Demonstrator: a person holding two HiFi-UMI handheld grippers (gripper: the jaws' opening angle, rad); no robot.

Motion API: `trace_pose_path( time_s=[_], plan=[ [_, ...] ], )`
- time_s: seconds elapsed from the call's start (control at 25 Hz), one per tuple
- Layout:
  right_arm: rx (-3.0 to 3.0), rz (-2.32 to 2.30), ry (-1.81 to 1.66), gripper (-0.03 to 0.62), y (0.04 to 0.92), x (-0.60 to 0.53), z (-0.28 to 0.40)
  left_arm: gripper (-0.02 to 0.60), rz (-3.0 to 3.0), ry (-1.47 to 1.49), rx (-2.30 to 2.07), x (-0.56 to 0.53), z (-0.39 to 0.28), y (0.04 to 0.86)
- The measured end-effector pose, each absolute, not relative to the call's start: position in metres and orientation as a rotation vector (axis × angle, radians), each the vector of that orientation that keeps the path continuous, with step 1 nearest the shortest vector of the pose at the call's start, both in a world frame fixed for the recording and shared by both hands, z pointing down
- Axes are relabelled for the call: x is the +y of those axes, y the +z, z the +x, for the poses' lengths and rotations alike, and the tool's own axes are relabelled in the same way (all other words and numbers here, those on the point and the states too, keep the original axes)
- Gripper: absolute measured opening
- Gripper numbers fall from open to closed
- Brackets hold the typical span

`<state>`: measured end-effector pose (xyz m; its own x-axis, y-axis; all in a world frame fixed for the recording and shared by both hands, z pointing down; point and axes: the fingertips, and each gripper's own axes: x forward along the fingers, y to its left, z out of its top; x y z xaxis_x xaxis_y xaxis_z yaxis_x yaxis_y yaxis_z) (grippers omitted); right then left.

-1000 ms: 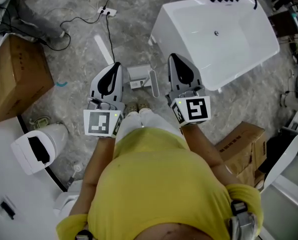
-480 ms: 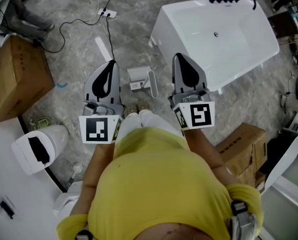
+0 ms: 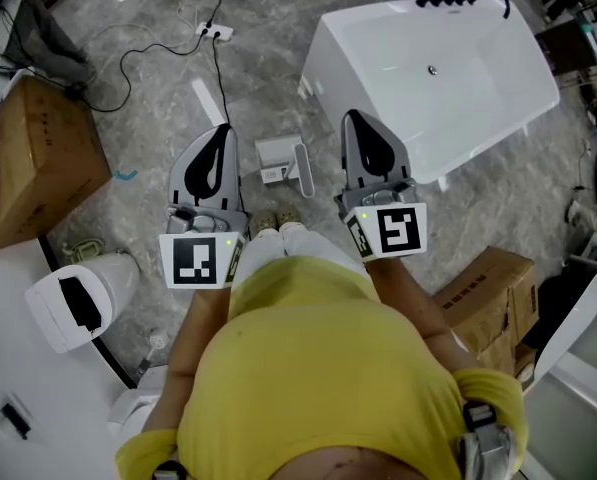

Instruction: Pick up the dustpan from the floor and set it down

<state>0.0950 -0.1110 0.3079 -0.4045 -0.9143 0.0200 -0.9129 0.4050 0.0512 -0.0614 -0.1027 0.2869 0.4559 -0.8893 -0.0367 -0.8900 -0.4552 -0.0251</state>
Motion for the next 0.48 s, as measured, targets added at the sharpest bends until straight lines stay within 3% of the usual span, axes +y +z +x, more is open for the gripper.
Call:
trace_pose_path(
  time_s=[0.48],
  plan=[
    [-2.598,1.692,-0.044,0.009,0.306,-0.103,0.101,-0.003,-2.638,0.024,1.62,-0.091,-0.051,0.284]
  ],
)
